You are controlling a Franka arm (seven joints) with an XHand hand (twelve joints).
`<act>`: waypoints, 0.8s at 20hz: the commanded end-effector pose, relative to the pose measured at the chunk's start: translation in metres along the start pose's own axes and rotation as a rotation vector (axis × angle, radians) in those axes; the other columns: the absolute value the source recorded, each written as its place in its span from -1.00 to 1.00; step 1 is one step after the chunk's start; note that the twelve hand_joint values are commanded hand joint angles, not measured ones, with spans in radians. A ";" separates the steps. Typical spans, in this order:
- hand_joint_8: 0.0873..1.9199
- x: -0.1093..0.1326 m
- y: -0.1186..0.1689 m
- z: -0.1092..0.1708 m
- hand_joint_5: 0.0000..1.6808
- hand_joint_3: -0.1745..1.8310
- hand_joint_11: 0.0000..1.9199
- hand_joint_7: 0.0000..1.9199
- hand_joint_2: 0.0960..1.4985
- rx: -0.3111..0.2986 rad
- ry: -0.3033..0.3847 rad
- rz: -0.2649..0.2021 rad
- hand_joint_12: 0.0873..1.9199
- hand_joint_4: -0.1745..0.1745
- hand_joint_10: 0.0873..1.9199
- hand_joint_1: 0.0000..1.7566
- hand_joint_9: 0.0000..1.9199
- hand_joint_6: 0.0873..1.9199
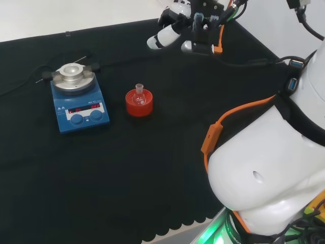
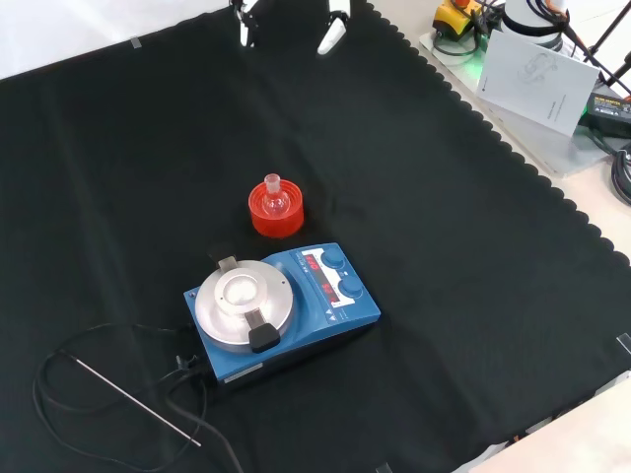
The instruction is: Pick up the round-bottom flask.
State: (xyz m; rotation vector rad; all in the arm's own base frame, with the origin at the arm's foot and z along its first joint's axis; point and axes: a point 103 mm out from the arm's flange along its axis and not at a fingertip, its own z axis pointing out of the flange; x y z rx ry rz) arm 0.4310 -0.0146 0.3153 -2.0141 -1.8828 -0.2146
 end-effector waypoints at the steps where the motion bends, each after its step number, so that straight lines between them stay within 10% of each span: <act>1: -0.14 -0.004 0.008 0.002 -0.68 -0.01 -0.90 -0.53 -0.57 0.005 0.012 -0.013 0.53 -0.97 -0.12 -0.03 -0.54 -0.39; 16: -0.15 0.002 0.047 0.025 -0.69 0.00 -0.93 -0.53 -0.60 0.022 0.011 -0.067 0.55 -0.93 -0.13 0.00 -0.54 -0.35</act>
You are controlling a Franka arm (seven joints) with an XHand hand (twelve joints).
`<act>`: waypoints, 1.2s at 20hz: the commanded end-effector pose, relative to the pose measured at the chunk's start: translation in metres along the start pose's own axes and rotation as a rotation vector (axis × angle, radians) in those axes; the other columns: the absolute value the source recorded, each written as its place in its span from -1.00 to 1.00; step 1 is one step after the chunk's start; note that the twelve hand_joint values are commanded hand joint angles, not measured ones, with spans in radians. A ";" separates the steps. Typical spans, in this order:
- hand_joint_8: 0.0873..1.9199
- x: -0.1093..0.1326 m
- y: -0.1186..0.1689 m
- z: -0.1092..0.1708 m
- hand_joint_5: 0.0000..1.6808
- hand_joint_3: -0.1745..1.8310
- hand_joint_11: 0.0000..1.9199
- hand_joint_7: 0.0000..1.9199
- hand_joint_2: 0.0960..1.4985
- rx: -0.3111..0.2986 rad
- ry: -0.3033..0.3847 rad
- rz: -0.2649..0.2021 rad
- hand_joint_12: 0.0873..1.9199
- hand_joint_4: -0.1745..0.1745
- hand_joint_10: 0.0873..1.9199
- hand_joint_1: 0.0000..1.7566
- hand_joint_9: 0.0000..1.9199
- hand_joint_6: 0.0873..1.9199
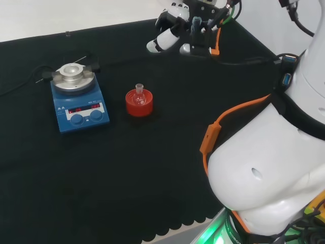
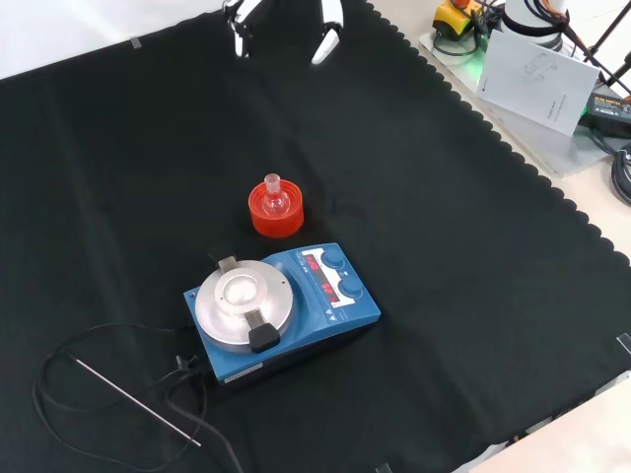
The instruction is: Pick up the round-bottom flask.
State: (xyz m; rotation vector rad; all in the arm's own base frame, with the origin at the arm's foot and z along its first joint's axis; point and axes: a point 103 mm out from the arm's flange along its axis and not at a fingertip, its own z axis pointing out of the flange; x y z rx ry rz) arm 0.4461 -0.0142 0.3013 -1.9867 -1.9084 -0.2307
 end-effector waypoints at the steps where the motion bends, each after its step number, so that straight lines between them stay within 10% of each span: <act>1: -0.15 0.006 0.032 0.017 -0.69 0.00 -0.92 -0.52 -0.60 0.028 0.008 -0.046 0.55 -0.93 -0.13 0.00 -0.53 -0.35; 24: -0.13 0.007 0.041 0.079 -0.69 0.02 -0.74 -0.46 -0.62 0.144 0.036 -0.090 0.48 -0.98 -0.14 0.04 -0.41 -0.31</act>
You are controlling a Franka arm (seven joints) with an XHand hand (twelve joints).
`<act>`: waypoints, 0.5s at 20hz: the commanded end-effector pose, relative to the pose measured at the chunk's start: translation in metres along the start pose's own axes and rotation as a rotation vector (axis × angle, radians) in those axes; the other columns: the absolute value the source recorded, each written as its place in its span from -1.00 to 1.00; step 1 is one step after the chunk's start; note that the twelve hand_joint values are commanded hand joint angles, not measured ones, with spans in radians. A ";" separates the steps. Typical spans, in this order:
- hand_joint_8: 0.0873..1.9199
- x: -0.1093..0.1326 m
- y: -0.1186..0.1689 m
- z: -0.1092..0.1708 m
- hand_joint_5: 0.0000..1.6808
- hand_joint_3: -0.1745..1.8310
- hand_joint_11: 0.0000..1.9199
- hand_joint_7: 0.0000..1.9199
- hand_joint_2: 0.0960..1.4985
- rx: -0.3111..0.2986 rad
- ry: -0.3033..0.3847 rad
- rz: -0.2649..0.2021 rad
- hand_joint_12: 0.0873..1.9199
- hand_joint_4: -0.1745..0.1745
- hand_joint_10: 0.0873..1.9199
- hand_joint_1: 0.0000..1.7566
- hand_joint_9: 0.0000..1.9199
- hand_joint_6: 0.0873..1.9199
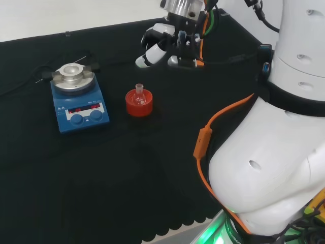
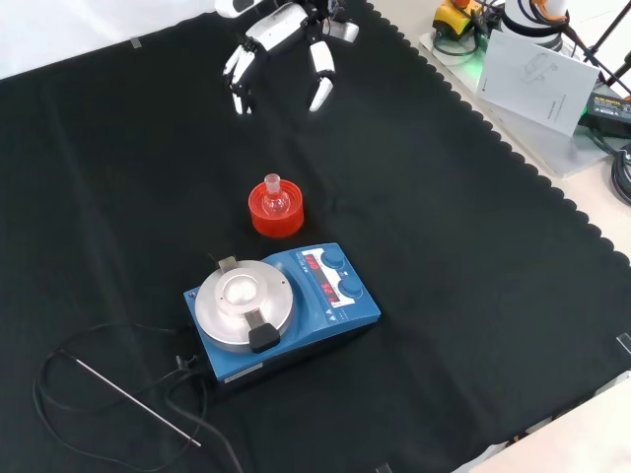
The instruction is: Pick up the round-bottom flask.
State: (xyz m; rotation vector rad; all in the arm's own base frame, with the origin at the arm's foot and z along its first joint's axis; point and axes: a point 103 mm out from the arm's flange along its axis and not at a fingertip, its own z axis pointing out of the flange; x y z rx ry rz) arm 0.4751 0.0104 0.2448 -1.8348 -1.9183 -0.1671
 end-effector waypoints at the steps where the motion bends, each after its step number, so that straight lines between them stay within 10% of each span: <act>1: -0.13 0.001 0.008 0.023 -0.69 0.02 -0.75 -0.46 -0.62 0.024 -0.006 -0.022 0.49 -0.98 -0.14 0.04 -0.42 -0.31; 8: -0.13 -0.001 0.011 0.023 -0.70 0.02 -0.79 -0.47 -0.62 -0.027 -0.012 -0.002 0.52 -0.95 -0.14 0.04 -0.46 -0.31; 10: -0.13 -0.009 0.009 0.016 -0.74 0.02 -0.84 -0.52 -0.61 -0.006 0.112 -0.090 0.54 -0.91 -0.12 0.04 -0.51 -0.33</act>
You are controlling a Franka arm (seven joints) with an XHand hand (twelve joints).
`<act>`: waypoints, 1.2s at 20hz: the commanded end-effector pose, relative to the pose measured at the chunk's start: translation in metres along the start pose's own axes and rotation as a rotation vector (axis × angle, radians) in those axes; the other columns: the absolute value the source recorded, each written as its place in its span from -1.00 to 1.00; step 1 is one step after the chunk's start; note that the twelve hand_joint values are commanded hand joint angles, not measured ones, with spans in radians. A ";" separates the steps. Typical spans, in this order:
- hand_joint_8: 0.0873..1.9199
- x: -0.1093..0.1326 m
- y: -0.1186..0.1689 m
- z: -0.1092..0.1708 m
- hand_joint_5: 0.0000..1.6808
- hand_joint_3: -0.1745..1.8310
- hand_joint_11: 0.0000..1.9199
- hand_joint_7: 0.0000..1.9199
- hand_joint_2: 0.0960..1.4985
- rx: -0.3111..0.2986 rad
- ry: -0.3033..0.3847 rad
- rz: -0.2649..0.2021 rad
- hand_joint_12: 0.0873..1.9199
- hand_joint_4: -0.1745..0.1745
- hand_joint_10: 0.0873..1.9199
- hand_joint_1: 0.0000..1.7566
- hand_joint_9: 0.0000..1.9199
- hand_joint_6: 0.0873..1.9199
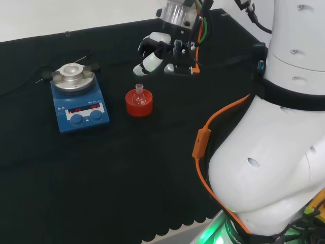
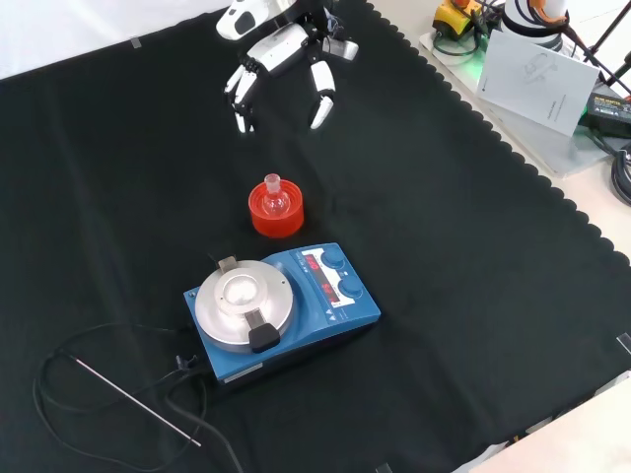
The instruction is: Pick up the round-bottom flask.
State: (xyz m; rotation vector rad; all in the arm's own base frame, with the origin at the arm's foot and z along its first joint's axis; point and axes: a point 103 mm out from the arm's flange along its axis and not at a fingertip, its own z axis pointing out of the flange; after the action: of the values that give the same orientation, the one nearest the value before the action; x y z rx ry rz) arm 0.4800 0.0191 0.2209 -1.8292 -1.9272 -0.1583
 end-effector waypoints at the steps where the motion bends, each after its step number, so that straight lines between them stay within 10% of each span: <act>1: -0.13 -0.016 -0.006 -0.013 -0.75 0.01 -0.85 -0.54 -0.61 -0.012 0.069 -0.036 0.54 -0.89 -0.12 0.04 -0.53 -0.33; 8: -0.11 -0.004 0.010 -0.009 -0.76 0.02 -0.88 -0.57 -0.61 -0.049 -0.024 0.013 0.55 -0.87 -0.09 0.04 -0.56 -0.35; 9: -0.10 -0.024 0.006 -0.025 -0.76 0.02 -0.88 -0.57 -0.61 -0.031 0.281 -0.244 0.55 -0.87 -0.09 0.04 -0.56 -0.35; 10: -0.10 -0.017 0.013 -0.024 -0.76 0.02 -0.88 -0.57 -0.61 -0.052 0.167 -0.126 0.55 -0.87 -0.09 0.04 -0.56 -0.35; 13: -0.10 -0.005 0.013 -0.029 -0.75 0.02 -0.88 -0.56 -0.61 -0.089 0.023 0.017 0.56 -0.88 -0.09 0.04 -0.55 -0.34; 14: -0.10 0.003 0.014 -0.029 -0.75 0.02 -0.88 -0.56 -0.60 -0.074 0.238 -0.145 0.56 -0.89 -0.09 0.05 -0.55 -0.34; 19: -0.10 -0.007 0.020 -0.027 -0.74 0.03 -0.88 -0.55 -0.60 -0.074 0.222 -0.045 0.56 -0.90 -0.09 0.05 -0.55 -0.34; 24: -0.10 -0.001 0.028 -0.024 -0.73 0.03 -0.89 -0.54 -0.59 -0.053 0.163 -0.042 0.56 -0.90 -0.09 0.05 -0.54 -0.34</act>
State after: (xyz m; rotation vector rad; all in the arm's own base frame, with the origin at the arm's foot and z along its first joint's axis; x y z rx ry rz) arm 0.5017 0.0079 0.2353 -1.7185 -1.9164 -0.3973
